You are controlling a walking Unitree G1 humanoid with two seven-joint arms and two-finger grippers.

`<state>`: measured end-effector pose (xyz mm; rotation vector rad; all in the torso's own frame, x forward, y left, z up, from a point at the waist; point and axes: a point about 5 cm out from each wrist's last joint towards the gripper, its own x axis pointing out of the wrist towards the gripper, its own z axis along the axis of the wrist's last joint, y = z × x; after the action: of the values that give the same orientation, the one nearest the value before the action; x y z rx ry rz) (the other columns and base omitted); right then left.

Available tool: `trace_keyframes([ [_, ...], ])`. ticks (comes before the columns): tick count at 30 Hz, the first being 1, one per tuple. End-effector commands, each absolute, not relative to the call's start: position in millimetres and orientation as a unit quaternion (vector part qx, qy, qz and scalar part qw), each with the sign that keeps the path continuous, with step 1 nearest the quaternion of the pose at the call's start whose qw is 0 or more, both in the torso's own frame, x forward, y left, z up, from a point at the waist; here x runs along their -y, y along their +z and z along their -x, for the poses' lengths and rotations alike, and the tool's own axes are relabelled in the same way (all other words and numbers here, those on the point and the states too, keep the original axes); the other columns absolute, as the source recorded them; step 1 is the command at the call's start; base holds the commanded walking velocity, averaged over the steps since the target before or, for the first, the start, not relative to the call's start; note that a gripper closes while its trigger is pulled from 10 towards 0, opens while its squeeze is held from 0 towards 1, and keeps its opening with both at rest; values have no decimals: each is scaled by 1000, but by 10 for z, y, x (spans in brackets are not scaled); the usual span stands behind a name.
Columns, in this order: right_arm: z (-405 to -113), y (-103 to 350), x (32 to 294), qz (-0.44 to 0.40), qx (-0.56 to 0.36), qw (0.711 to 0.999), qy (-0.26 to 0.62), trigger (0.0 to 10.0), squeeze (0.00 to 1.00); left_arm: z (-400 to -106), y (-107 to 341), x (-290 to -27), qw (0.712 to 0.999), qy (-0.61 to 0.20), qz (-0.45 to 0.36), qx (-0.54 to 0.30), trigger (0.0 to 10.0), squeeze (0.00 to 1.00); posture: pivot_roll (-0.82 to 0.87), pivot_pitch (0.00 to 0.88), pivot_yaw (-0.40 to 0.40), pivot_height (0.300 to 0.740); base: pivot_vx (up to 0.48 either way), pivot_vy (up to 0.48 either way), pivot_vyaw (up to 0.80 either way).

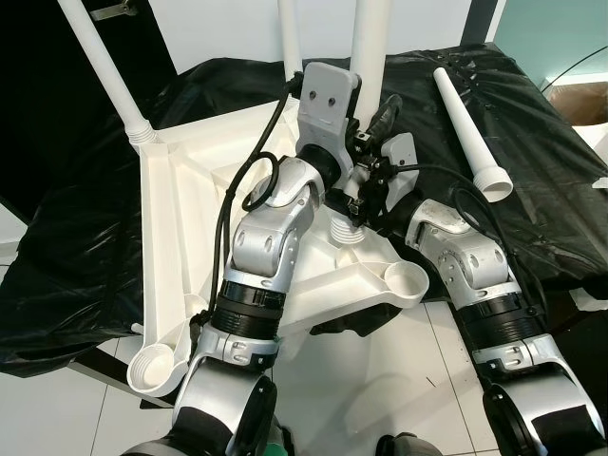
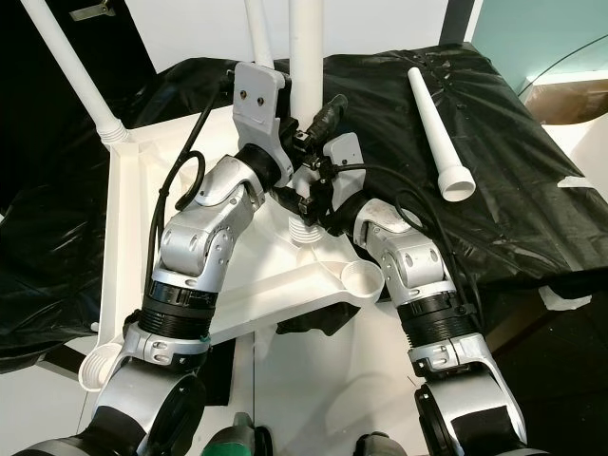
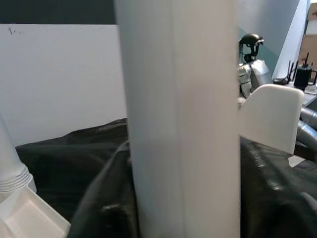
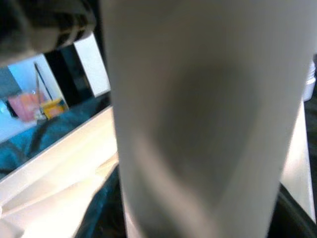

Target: Building children table

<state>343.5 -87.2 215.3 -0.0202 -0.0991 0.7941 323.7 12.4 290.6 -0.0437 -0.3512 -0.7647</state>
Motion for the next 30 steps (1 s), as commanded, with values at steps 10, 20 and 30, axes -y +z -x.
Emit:
trace_keyframes([
  [10,-3477,2157,893,-40,56,942,330,10000,0,-3140,2880,-181,907,-381,1,176,10000,0,35,26,43,740,0,0,0],
  [20,-3559,2145,1002,-59,58,958,275,10000,0,-3009,2750,-573,917,-354,7,184,10000,0,52,20,37,740,0,0,0],
  [30,-3628,2152,1143,-45,64,972,220,10000,0,-2836,2474,-979,929,-337,-37,147,10000,0,60,29,29,740,0,0,0],
])
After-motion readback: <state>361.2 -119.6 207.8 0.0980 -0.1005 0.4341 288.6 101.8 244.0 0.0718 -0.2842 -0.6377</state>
